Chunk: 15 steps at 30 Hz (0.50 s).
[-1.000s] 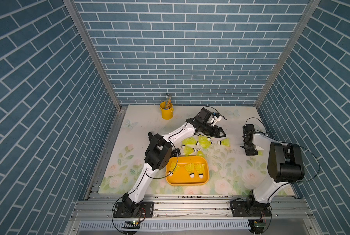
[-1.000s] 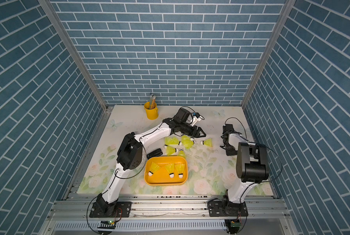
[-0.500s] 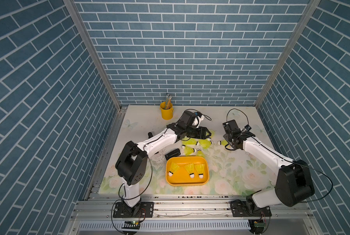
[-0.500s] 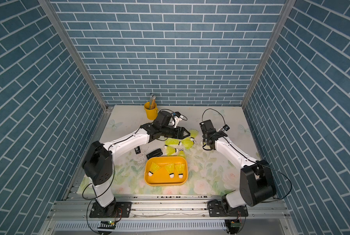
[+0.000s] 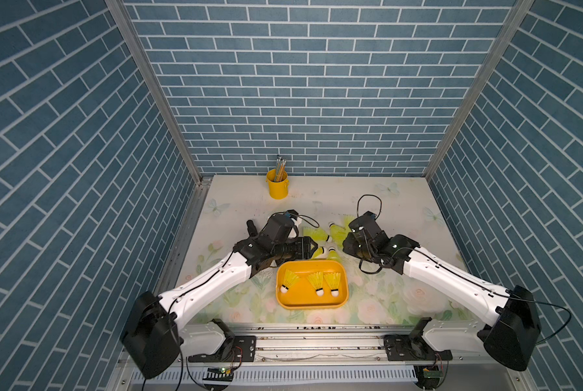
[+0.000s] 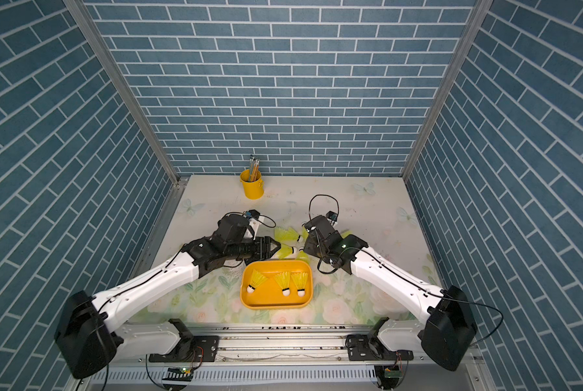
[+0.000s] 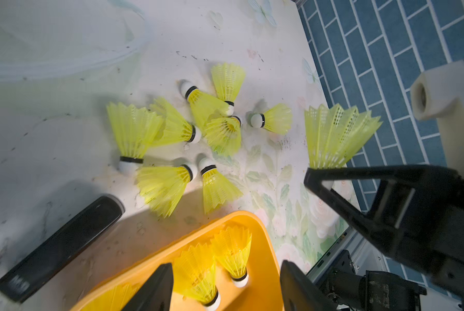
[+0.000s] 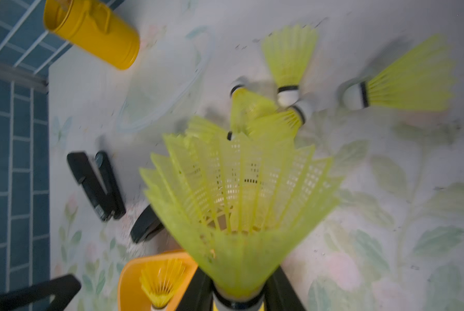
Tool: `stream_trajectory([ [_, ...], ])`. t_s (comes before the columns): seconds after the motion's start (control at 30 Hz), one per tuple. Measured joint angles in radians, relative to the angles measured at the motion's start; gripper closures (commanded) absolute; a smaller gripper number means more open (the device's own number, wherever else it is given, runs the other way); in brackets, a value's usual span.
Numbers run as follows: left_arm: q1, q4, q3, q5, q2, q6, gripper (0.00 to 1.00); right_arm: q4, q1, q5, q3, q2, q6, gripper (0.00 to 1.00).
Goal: Put the shuttlecocks into the storage box
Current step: Place the shuttlecock in the storage box.
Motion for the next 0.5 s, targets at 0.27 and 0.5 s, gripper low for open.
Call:
stream_trajectory([
  [0.27,0.000,-0.139,-0.123,-0.101,-0.207,-0.067,0.31,0.037,0.151,-0.183,-0.026,0.031,-0.050,0.94],
  [0.5,0.000,-0.221,-0.157,-0.159,-0.286,-0.102,0.31,0.064,0.211,-0.323,-0.024,0.132,-0.073,0.93],
])
